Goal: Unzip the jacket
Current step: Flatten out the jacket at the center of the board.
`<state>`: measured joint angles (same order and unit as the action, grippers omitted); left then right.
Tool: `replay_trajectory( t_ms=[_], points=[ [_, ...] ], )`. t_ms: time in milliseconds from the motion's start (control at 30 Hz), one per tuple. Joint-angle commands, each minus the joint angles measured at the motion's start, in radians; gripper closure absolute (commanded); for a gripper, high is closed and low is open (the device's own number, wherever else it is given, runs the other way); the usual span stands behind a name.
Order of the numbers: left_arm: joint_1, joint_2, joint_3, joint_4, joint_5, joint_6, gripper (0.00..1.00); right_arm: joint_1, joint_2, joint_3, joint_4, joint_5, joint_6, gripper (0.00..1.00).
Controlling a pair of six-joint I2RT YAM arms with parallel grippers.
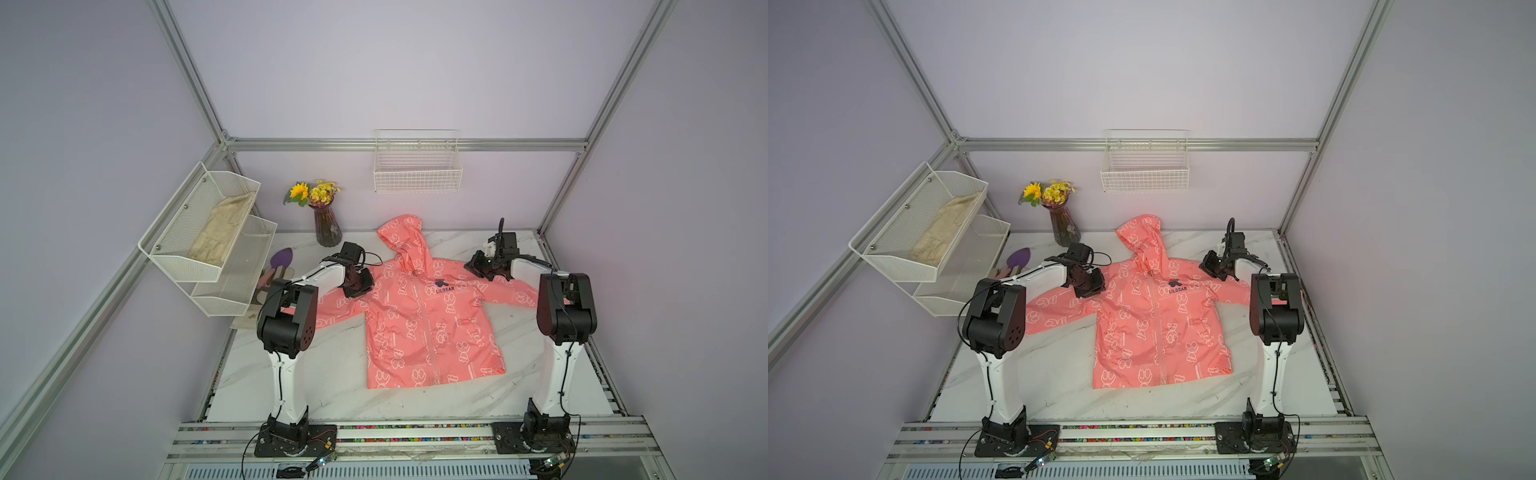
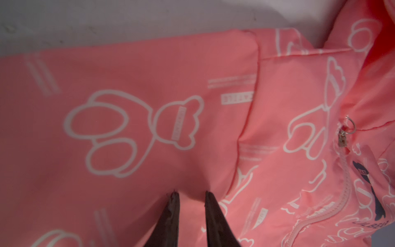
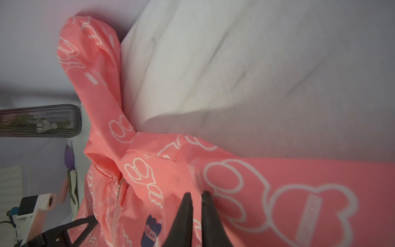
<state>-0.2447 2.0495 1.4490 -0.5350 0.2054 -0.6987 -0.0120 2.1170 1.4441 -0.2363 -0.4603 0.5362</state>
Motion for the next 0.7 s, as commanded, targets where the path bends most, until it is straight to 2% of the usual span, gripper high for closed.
replay_trajectory(
  t_ms=[0,200,467,533,600,667],
  points=[
    [0.023,-0.030,-0.074,0.026,-0.009,-0.018,0.78,-0.022,-0.008,-0.095,-0.032,0.039,-0.005,0.91],
    [0.038,-0.092,-0.235,0.055,-0.027,-0.037,0.81,-0.022,-0.100,-0.328,-0.014,-0.007,0.019,0.93],
    [0.056,-0.267,-0.459,0.064,-0.060,-0.053,0.82,-0.022,-0.368,-0.547,-0.069,0.073,0.024,0.92],
    [0.056,-0.332,-0.495,0.066,-0.061,-0.047,0.82,-0.022,-0.425,-0.535,-0.078,0.090,0.012,0.87],
    [0.053,-0.387,-0.497,0.066,-0.061,-0.025,0.81,-0.021,-0.441,-0.471,-0.082,0.094,-0.018,0.75],
    [0.050,-0.426,-0.470,0.065,-0.066,0.003,0.74,-0.006,-0.411,-0.370,-0.079,0.055,-0.076,0.63]
  ],
)
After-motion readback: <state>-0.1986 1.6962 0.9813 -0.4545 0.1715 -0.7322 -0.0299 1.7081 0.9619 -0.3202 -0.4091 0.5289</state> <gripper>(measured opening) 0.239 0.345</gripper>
